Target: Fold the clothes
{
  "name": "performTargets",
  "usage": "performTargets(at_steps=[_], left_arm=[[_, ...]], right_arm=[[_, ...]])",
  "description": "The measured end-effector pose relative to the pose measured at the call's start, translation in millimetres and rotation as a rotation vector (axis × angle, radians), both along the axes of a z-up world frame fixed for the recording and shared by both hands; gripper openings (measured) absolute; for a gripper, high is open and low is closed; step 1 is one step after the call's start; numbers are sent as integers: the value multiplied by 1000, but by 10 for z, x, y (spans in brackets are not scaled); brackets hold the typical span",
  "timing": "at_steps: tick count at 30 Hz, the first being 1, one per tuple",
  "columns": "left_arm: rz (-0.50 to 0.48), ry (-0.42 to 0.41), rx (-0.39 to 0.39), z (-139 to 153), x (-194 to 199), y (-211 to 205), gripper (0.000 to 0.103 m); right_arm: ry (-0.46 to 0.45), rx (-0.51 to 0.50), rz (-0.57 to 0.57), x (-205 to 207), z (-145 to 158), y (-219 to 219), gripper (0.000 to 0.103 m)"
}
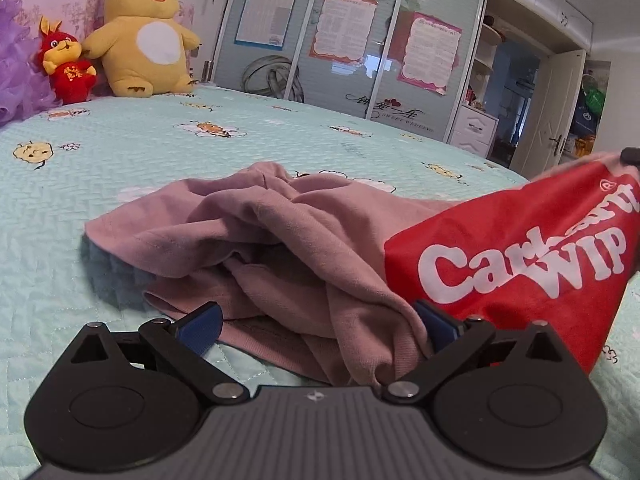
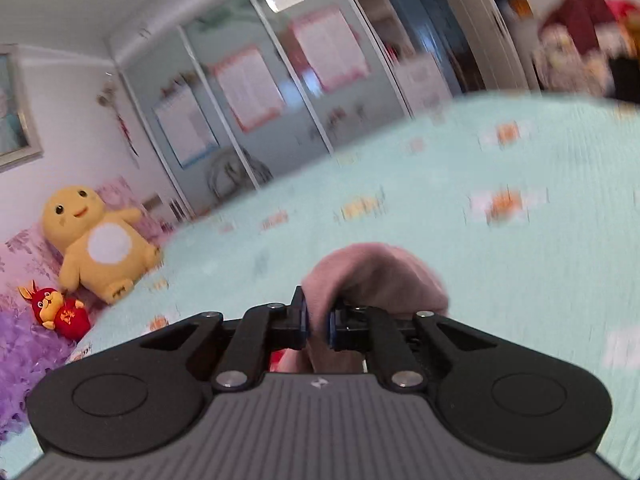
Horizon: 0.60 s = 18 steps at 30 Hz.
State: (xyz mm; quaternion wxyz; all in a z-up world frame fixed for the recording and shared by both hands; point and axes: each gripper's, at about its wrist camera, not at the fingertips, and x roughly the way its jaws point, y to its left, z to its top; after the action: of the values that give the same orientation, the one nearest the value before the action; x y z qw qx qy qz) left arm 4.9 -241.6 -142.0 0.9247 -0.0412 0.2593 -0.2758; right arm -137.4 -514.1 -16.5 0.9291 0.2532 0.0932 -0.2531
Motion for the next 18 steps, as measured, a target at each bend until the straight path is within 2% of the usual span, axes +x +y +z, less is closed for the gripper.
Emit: performTargets(at_steps=[2,4,6,8,9,12,13,14,15,18], left_arm=[[5,8,-2,-2,11,8,103],[2,12,-7,-4,15,10,103],[1,18,-10,-9,19,12,103],[1,19,-9,-11,19,13,103],[1,19,-7,-12,15,9,103],[3,20,-3,-8,16,6,103],[4,20,-2,-6,17,5,103],[4,20,0,-4,17,3,103],[3,19,2,-1,16,-1,103],[-2,16,12,7,20,-12,103]], right_arm=[[33,-33,-4,26,-48,82,11],[120,-39,-18,64,-238,169,22],[187,52,-39,-24,-508,222,47],[160,177,-41,-168,-799,296,60],[165,194,-37,-174,-884,365,61],[183,243,-26,-193,-1136,573,61],[199,226,-14,-158,-1113,606,61],[215,209,-1,-123,-1090,638,54],[212,214,7,-124,-1056,614,40],[192,219,27,-135,-972,564,23]])
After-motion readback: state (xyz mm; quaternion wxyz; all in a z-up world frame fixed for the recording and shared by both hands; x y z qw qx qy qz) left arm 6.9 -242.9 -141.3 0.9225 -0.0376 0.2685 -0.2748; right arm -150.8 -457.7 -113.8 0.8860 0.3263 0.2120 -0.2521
